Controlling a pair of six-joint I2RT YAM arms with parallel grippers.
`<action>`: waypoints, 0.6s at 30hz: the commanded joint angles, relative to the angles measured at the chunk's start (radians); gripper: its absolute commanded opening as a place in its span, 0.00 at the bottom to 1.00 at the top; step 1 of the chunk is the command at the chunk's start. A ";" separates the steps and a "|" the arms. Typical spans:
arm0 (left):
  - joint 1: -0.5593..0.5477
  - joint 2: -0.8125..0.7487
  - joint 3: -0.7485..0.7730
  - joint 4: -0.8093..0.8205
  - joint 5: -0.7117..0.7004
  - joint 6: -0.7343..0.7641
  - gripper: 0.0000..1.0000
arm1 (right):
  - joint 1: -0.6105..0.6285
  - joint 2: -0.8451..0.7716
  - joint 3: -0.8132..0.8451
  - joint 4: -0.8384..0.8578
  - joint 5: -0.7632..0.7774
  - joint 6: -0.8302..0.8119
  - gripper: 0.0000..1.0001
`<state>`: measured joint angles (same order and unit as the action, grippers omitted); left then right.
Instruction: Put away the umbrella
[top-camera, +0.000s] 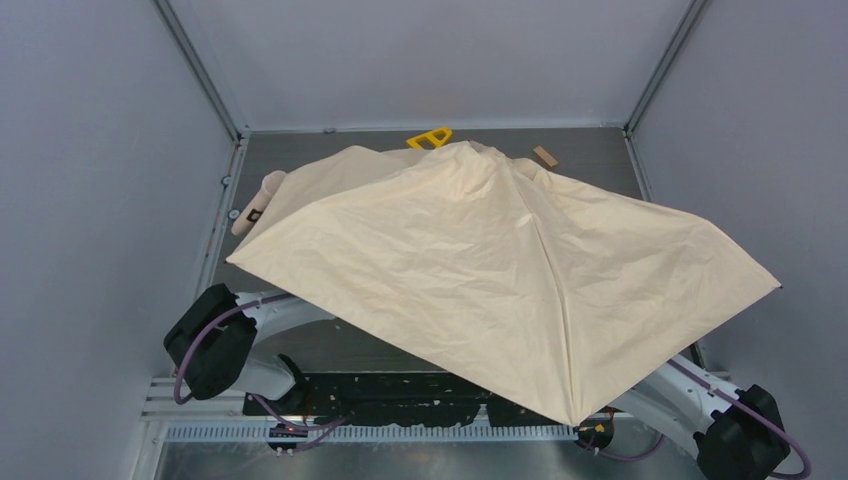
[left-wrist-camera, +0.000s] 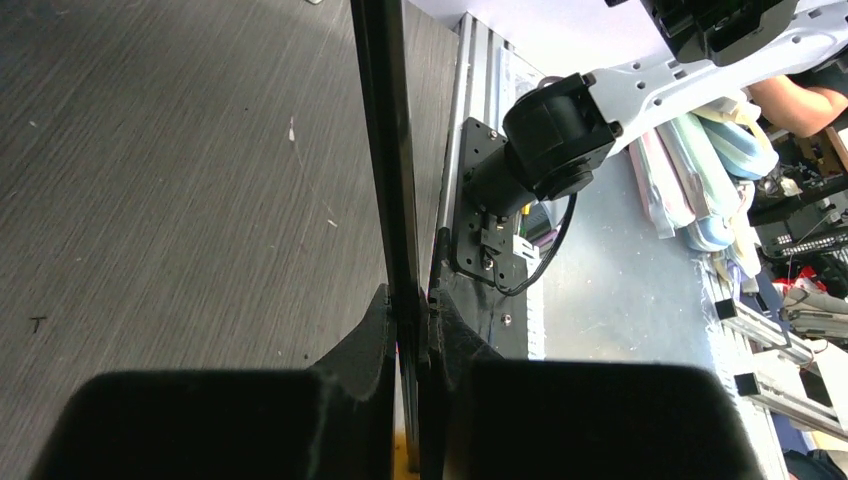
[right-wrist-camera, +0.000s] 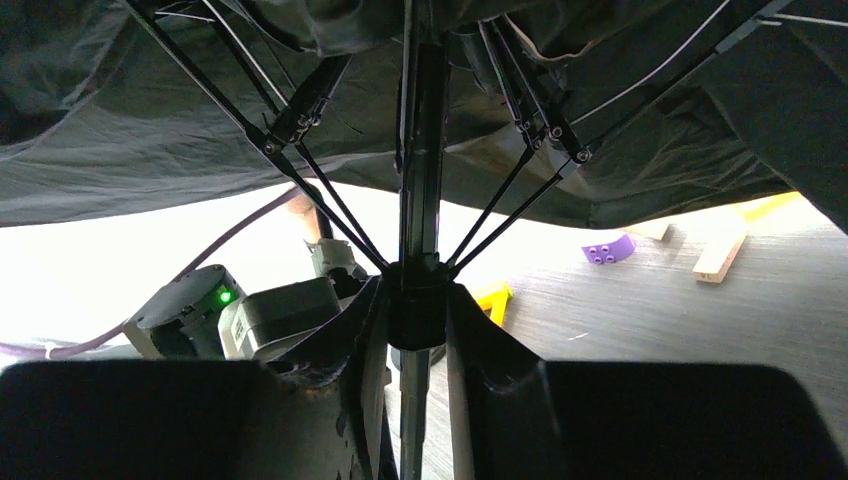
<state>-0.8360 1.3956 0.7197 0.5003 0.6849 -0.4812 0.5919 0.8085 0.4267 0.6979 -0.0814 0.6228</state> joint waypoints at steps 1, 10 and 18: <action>0.026 -0.095 0.110 0.283 -0.118 0.042 0.00 | 0.078 0.028 -0.067 -0.139 -0.031 0.039 0.10; 0.026 -0.126 0.103 0.282 -0.156 0.050 0.00 | 0.186 0.102 -0.122 -0.107 0.074 0.094 0.14; 0.026 -0.152 0.099 0.275 -0.213 0.046 0.00 | 0.266 0.119 -0.143 -0.136 0.199 0.123 0.15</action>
<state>-0.8371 1.3426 0.7193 0.3801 0.6514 -0.4900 0.7643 0.8734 0.3538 0.8341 0.2276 0.6838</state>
